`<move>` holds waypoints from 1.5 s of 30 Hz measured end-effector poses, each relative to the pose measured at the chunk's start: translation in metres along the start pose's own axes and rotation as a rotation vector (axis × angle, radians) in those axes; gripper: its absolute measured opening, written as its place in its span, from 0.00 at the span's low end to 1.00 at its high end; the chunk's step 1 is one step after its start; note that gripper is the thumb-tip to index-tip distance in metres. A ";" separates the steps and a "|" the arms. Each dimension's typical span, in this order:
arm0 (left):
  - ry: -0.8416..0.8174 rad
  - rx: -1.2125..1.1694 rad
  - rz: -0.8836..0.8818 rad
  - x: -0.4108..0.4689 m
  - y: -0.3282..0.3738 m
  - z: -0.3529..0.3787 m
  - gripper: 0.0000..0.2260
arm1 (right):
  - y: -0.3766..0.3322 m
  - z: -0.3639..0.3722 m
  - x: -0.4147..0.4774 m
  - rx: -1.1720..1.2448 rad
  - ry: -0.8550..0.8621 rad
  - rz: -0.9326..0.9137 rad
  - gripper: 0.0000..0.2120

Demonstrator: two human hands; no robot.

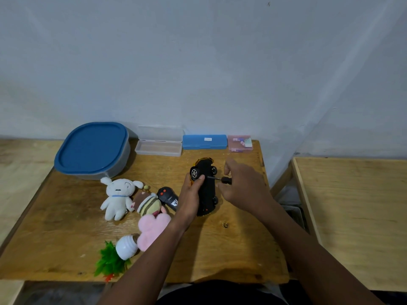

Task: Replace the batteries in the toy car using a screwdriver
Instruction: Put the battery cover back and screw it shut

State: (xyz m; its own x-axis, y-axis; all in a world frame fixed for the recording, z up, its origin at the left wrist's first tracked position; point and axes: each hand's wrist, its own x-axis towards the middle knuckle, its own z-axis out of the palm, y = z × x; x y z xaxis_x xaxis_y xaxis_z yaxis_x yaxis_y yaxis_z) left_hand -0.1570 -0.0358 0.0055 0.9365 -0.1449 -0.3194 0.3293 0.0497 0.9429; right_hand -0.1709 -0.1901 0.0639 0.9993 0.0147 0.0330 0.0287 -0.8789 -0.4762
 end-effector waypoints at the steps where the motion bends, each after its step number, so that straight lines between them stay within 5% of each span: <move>1: 0.005 -0.005 -0.001 0.001 -0.001 0.000 0.15 | 0.001 0.000 0.001 -0.006 -0.012 -0.012 0.12; 6: 0.014 0.000 -0.007 0.002 -0.005 0.001 0.10 | 0.003 -0.003 0.001 -0.130 0.080 -0.036 0.04; 11: -0.049 0.063 -0.002 0.002 -0.003 -0.002 0.10 | 0.008 0.004 0.004 -0.204 0.071 0.032 0.19; 15: -0.076 0.078 -0.029 0.000 -0.004 -0.004 0.09 | 0.009 0.008 0.007 -0.144 0.029 0.096 0.20; 20: -0.053 0.044 -0.037 0.001 -0.006 -0.004 0.14 | 0.005 0.001 0.001 -0.020 -0.002 0.043 0.08; 24: -0.027 0.016 -0.048 0.006 -0.008 -0.004 0.12 | 0.006 0.002 0.001 -0.004 -0.033 -0.012 0.10; 27: -0.016 0.020 -0.055 0.007 -0.010 -0.003 0.13 | 0.008 0.003 0.002 -0.057 0.048 -0.003 0.03; 31: -0.027 0.029 -0.058 0.008 -0.011 -0.002 0.15 | 0.010 0.012 0.003 -0.218 0.049 0.098 0.20; 36: -0.012 0.051 -0.076 0.009 -0.013 -0.001 0.29 | 0.007 0.016 0.002 -0.150 -0.012 0.178 0.22; 40: -0.046 0.065 -0.080 0.009 -0.014 -0.001 0.16 | 0.007 0.007 -0.002 -0.042 -0.057 0.090 0.07; 45: -0.034 0.056 -0.101 0.010 -0.013 0.000 0.10 | 0.008 0.008 -0.008 -0.107 0.032 0.041 0.08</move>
State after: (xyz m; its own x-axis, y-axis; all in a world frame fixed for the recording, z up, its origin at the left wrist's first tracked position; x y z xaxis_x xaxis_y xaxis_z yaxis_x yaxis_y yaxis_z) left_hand -0.1522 -0.0381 -0.0097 0.8937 -0.1801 -0.4109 0.4139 -0.0221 0.9100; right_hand -0.1783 -0.1930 0.0528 0.9984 -0.0359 0.0447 -0.0162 -0.9245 -0.3808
